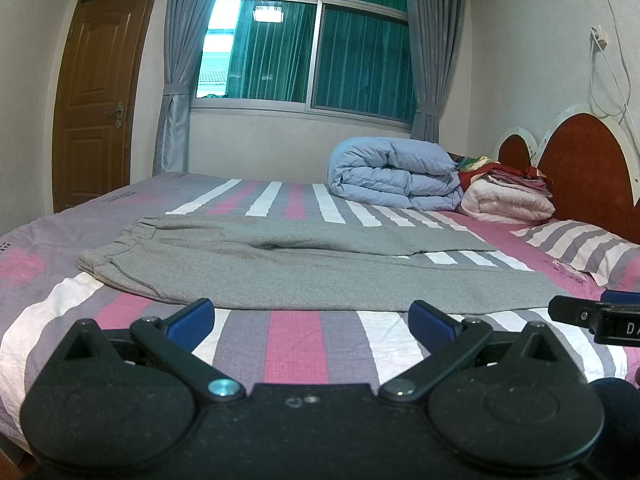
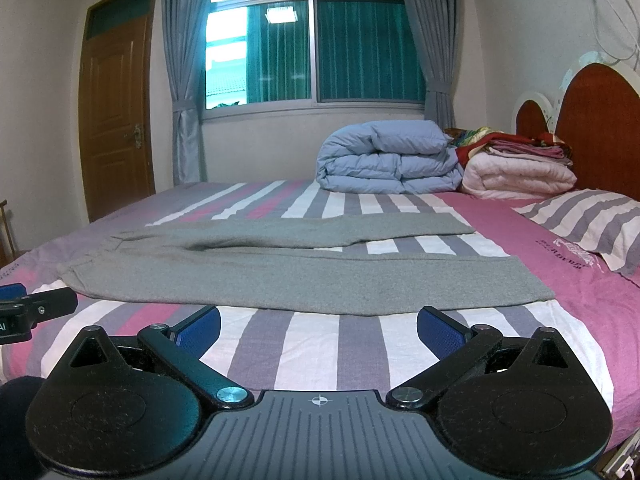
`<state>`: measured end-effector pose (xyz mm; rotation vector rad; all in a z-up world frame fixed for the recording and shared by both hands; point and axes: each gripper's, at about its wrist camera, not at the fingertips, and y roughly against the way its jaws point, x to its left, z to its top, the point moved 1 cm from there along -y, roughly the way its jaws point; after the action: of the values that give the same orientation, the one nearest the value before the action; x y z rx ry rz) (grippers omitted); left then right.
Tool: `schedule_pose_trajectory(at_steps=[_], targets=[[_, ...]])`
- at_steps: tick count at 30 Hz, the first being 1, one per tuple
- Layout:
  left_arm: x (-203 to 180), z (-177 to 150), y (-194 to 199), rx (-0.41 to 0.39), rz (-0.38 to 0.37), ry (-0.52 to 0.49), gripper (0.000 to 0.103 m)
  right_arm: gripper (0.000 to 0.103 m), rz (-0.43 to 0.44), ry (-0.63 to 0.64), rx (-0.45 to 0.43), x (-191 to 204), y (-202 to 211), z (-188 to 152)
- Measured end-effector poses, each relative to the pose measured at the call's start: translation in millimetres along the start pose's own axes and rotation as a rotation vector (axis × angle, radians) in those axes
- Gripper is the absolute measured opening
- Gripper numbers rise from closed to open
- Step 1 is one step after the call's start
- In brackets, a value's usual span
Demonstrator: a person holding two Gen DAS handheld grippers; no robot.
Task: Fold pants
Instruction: 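Lower both tools to the sweatpants' waistband and close both grippers on it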
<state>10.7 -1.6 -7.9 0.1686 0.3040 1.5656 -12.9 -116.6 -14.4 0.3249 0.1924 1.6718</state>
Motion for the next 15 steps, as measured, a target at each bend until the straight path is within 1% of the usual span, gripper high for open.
schedule_pose_trajectory(at_steps=[9,10,12,15], targets=[[4,-1,-2,0.011,0.002,0.013,0.097,0.103,0.004,0.002,0.009,-1,-1,-1],[6,-1,-3,0.019,-0.005,0.02,0.097,0.103,0.008,-0.002,0.013,-1,-1,-1],[10,-3,-8,0.064,-0.015,0.036,0.097,0.103,0.019,-0.021,0.023,-5,-4,0],[21,0,-12,0.106,-0.05,0.07,0.097,0.103,0.039,-0.085,0.044,-17,-11,3]])
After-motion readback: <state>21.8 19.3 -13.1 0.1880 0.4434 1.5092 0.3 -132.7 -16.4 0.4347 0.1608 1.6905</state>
